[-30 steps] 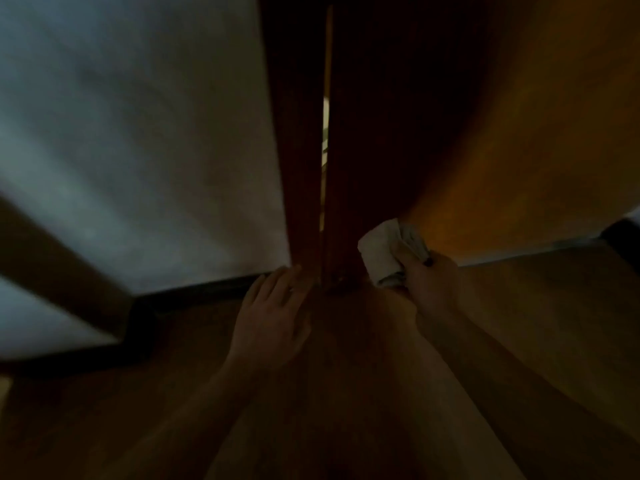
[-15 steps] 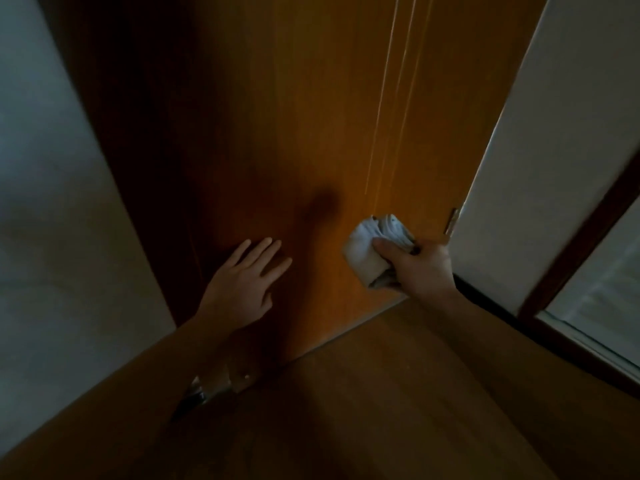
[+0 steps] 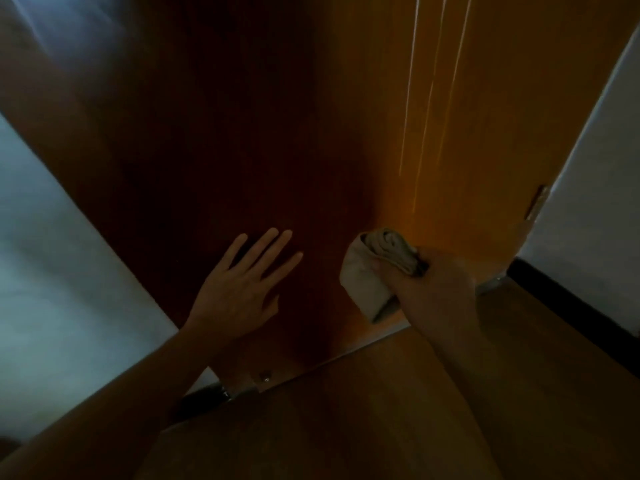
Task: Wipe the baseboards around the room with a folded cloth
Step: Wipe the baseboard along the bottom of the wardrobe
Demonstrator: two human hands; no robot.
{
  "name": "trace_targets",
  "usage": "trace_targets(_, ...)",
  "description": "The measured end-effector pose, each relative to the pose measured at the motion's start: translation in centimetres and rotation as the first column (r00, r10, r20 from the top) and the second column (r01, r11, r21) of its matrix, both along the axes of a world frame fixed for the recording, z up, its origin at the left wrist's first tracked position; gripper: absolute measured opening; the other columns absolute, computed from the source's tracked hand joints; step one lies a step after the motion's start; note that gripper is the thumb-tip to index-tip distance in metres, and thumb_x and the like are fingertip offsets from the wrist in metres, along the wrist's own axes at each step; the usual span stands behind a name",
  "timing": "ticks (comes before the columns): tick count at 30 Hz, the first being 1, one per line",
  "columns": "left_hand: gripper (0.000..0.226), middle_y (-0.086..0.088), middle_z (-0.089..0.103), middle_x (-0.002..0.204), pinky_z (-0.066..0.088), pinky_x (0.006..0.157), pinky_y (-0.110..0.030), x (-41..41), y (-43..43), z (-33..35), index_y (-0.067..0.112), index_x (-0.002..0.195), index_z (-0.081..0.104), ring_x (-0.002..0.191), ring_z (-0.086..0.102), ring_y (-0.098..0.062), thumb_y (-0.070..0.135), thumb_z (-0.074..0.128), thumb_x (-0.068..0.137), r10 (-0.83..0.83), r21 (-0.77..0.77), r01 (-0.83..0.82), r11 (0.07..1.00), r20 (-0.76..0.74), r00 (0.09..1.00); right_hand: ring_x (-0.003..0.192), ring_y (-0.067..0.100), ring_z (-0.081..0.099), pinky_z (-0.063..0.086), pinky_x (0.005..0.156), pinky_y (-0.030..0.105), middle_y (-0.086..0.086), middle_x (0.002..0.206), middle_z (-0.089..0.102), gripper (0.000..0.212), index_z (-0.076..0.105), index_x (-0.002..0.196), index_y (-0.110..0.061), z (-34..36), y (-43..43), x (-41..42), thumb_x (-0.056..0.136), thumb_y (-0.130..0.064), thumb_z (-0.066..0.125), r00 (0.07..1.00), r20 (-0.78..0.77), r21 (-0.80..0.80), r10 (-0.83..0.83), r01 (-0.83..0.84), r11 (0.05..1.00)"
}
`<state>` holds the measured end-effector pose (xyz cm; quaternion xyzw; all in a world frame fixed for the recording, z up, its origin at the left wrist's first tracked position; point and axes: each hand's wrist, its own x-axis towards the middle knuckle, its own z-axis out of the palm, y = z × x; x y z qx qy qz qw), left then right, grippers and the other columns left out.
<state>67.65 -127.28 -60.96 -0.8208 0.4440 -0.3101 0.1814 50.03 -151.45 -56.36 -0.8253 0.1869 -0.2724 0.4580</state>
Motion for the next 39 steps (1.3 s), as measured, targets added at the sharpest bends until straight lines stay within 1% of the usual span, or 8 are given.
trace_targets(6,0.082,-0.011,0.003,0.169,-0.006,0.122,-0.056,0.5,-0.6,-1.3,0.030,0.161,0.016,0.155,0.003,-0.031,0.060,0.041,0.089,0.067,0.003,-0.067,0.998,0.048,0.997,0.053,0.001,0.053,0.035,0.047,0.012,-0.013,0.058,0.054,0.027,0.055,0.068,-0.028,-4.0,-3.9,2.4,0.078,-0.042,0.077,0.995,-0.039,-0.013,0.092,-0.092,0.996)
trace_targets(12,0.099,-0.014,0.001,0.169,-0.007,0.122,-0.055,-2.0,-4.8,-0.3,0.030,0.161,0.011,0.155,0.000,-0.033,0.054,0.065,0.081,0.111,0.148,-0.099,0.984,-0.072,0.991,0.058,0.000,0.049,0.037,0.050,0.012,-0.015,0.068,0.051,0.019,0.063,0.091,-0.020,-5.6,-9.3,4.2,0.085,-0.035,0.073,0.995,-0.066,0.147,0.069,-0.059,0.987)
trace_targets(16,0.100,-0.011,-0.001,0.169,-0.010,0.123,-0.049,-2.0,-10.5,0.8,0.031,0.161,0.009,0.156,-0.003,-0.028,0.050,0.069,0.084,0.034,0.258,0.015,0.966,-0.183,0.983,0.052,0.004,0.046,0.034,0.048,0.016,-0.012,0.063,0.048,0.031,0.068,0.096,-0.005,-6.7,-12.5,5.0,0.088,-0.035,0.071,0.985,-0.110,0.231,-0.135,0.158,0.960)
trace_targets(22,0.081,-0.012,0.013,0.168,0.003,0.124,-0.051,0.4,-21.5,-1.3,0.028,0.160,0.022,0.155,0.009,-0.027,0.042,0.057,0.088,-0.190,0.242,0.251,0.937,-0.249,0.950,0.048,-0.001,0.049,0.027,0.038,0.008,-0.013,0.058,0.053,0.025,0.058,0.074,-0.021,-8.2,-18.6,6.2,0.086,-0.039,0.072,0.932,-0.073,0.256,-0.356,0.362,0.896)
trace_targets(25,0.068,-0.009,0.021,0.166,0.005,0.124,-0.052,1.2,-28.2,-4.4,0.029,0.156,0.034,0.155,0.014,-0.025,0.039,0.050,0.091,-0.318,0.132,0.375,0.918,-0.323,0.892,0.052,0.003,0.052,0.034,0.042,0.008,-0.010,0.064,0.058,0.026,0.062,0.077,-0.018,-10.0,-23.1,5.2,0.084,-0.041,0.072,0.876,-0.049,0.182,-0.479,0.479,0.858)
trace_targets(27,0.061,-0.008,0.028,0.164,0.008,0.124,-0.053,1.3,-33.2,-7.2,0.029,0.152,0.040,0.153,0.020,-0.024,0.040,0.050,0.092,-0.413,0.061,0.467,0.882,-0.374,0.830,0.061,0.009,0.061,0.046,0.050,0.019,-0.005,0.072,0.065,0.029,0.066,0.083,-0.016,-11.1,-26.8,3.8,0.083,-0.044,0.070,0.835,-0.071,0.152,-0.546,0.550,0.821)
trace_targets(33,0.068,-0.004,0.032,0.161,0.014,0.122,-0.054,-1.3,-45.8,-17.6,0.032,0.152,0.037,0.150,0.027,-0.024,0.043,0.058,0.088,-0.495,-0.008,0.588,0.809,-0.550,0.673,0.062,0.006,0.059,0.036,0.050,0.018,-0.006,0.071,0.063,0.029,0.069,0.084,-0.019,-12.6,-36.7,-5.3,0.081,-0.048,0.071,0.630,-0.108,-0.133,-0.769,0.757,0.640)
trace_targets(39,0.060,0.006,0.019,0.166,0.005,0.126,-0.042,-3.7,-50.2,-27.9,0.035,0.153,0.034,0.152,0.015,-0.013,0.039,0.056,0.097,-0.302,-0.040,0.537,0.843,-0.860,0.410,0.059,0.001,0.057,0.037,0.047,0.018,-0.004,0.072,0.063,0.027,0.069,0.089,-0.021,-12.4,-39.5,-13.4,0.084,-0.047,0.067,0.528,-0.207,-0.345,-0.824,0.748,0.567)
